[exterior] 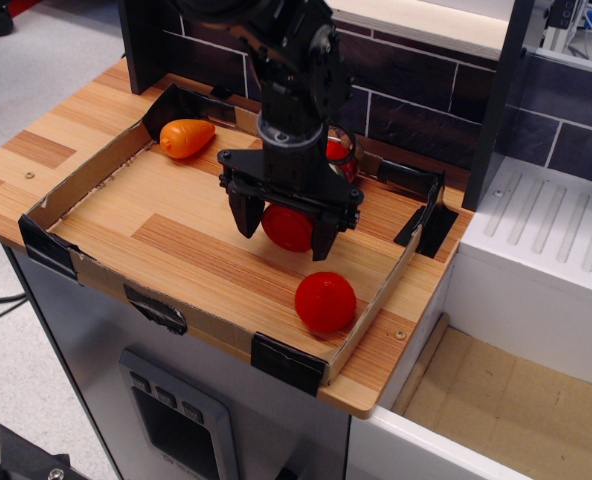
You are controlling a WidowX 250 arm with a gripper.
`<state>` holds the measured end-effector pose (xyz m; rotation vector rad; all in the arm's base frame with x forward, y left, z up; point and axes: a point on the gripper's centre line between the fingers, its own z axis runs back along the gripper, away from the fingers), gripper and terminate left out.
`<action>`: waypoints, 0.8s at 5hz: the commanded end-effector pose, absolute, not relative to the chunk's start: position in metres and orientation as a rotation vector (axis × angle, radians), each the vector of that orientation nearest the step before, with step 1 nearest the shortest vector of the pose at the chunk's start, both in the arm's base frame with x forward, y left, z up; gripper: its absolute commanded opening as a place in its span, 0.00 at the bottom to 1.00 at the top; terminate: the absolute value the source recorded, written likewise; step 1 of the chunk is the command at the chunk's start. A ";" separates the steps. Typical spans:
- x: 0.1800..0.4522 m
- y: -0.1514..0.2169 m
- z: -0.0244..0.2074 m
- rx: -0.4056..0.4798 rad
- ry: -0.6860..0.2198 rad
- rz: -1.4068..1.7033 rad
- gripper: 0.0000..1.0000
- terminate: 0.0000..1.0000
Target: Upright basil bottle
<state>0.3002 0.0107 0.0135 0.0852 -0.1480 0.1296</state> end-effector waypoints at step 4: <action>0.302 0.018 0.042 0.066 -0.193 0.121 0.00 0.00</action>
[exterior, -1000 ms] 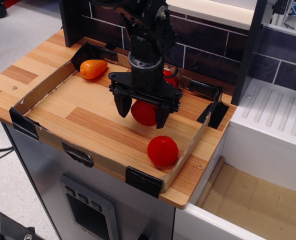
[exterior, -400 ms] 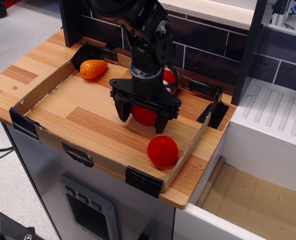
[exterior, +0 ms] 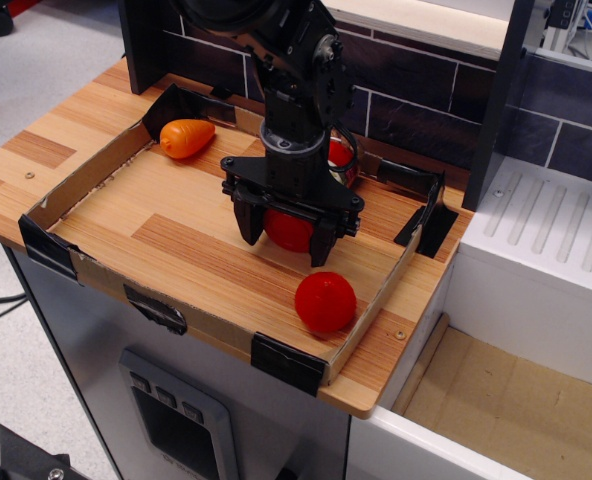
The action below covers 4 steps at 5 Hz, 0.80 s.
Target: Upright basil bottle
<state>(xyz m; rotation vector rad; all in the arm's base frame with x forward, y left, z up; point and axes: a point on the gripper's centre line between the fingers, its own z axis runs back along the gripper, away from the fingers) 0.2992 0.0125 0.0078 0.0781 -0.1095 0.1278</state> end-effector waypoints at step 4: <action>0.306 0.032 0.105 0.013 -0.208 0.225 0.00 0.00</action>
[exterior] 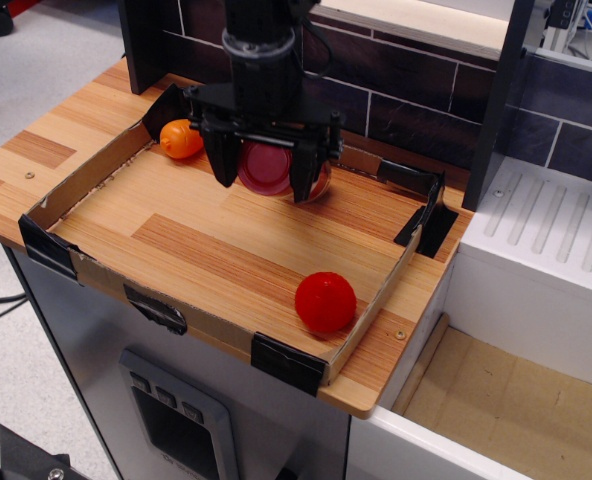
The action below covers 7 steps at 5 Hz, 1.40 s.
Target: Upright basil bottle
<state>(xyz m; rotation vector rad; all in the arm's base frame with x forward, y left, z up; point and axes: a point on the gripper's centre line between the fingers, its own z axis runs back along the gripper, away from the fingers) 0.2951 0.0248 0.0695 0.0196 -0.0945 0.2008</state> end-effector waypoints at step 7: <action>0.303 0.044 0.097 -0.047 0.250 0.438 0.00 0.00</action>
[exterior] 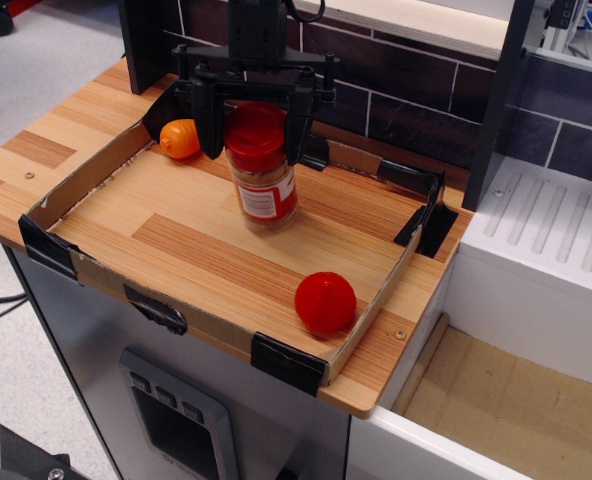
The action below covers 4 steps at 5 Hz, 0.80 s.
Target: Upright basil bottle
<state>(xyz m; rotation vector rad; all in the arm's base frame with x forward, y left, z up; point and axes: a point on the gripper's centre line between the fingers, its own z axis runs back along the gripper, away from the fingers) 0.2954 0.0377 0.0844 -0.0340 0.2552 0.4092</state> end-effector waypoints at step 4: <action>0.311 0.044 0.159 0.058 -0.196 0.370 1.00 0.00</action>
